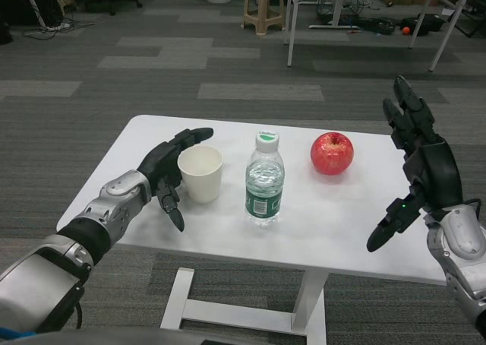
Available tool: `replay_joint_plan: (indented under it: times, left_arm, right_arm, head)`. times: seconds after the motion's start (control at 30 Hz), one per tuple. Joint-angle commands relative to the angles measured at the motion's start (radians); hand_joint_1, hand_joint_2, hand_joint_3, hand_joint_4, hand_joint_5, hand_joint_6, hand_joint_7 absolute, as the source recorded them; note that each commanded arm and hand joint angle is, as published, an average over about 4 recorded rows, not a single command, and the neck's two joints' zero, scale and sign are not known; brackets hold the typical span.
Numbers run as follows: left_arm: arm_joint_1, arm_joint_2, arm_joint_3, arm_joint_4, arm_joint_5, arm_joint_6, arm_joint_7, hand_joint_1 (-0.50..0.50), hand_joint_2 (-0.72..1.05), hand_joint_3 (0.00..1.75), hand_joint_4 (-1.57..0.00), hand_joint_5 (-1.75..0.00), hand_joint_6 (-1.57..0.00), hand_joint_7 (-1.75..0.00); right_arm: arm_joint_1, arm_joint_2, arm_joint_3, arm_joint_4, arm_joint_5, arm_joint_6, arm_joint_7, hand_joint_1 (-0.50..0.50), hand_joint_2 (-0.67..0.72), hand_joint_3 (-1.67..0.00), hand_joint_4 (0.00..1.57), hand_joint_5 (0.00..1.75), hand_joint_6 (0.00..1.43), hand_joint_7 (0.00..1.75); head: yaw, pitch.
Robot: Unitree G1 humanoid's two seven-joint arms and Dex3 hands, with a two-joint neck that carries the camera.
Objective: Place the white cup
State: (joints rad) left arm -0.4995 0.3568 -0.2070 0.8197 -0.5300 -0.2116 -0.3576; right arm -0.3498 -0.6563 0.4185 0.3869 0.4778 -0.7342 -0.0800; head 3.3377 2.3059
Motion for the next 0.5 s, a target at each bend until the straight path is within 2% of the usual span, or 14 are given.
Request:
replay_joint_plan:
  times: [0.03,0.2,0.27,0.37,0.5]
  left_arm:
    - [0.009,-0.001,0.048,-0.014,-0.010,-0.041,0.022,-0.50,-0.64,0.09,0.00,-0.98,0.00,-0.37]
    - [0.019,-0.004,0.132,-0.066,0.012,-0.059,0.032,-0.50,-0.64,0.09,0.00,-0.67,0.00,-0.35]
    - [0.026,-0.004,0.172,-0.093,0.030,-0.060,0.032,-0.50,-0.64,0.09,0.00,-0.62,0.00,-0.35]
    - [0.037,-0.004,0.217,-0.137,0.054,-0.055,0.032,-0.50,-0.64,0.09,0.00,-0.62,0.00,-0.35]
    - [0.070,-0.004,0.290,-0.261,0.099,-0.002,0.032,-0.50,-0.64,0.09,0.00,-0.62,0.00,-0.35]
  right_arm:
    - [-0.001,0.004,0.001,-0.007,0.007,0.003,-0.001,-0.46,0.72,0.00,0.00,0.00,0.00,0.00]
    - [0.000,0.004,0.000,-0.009,0.007,0.003,-0.001,-0.46,0.72,0.00,0.00,0.00,0.00,0.00]
    - [0.000,0.004,0.000,-0.010,0.007,0.004,-0.001,-0.46,0.72,0.00,0.00,0.00,0.00,0.00]
    - [0.001,0.004,0.000,-0.010,0.007,0.004,-0.001,-0.46,0.72,0.00,0.00,0.00,0.00,0.00]
    - [0.000,0.004,0.000,-0.009,0.007,0.003,-0.001,-0.46,0.72,0.00,0.00,0.00,0.00,0.00]
  head:
    - [0.004,-0.001]
    - [0.010,0.000]
    - [0.010,0.001]
    - [0.011,0.002]
    - [0.015,0.007]
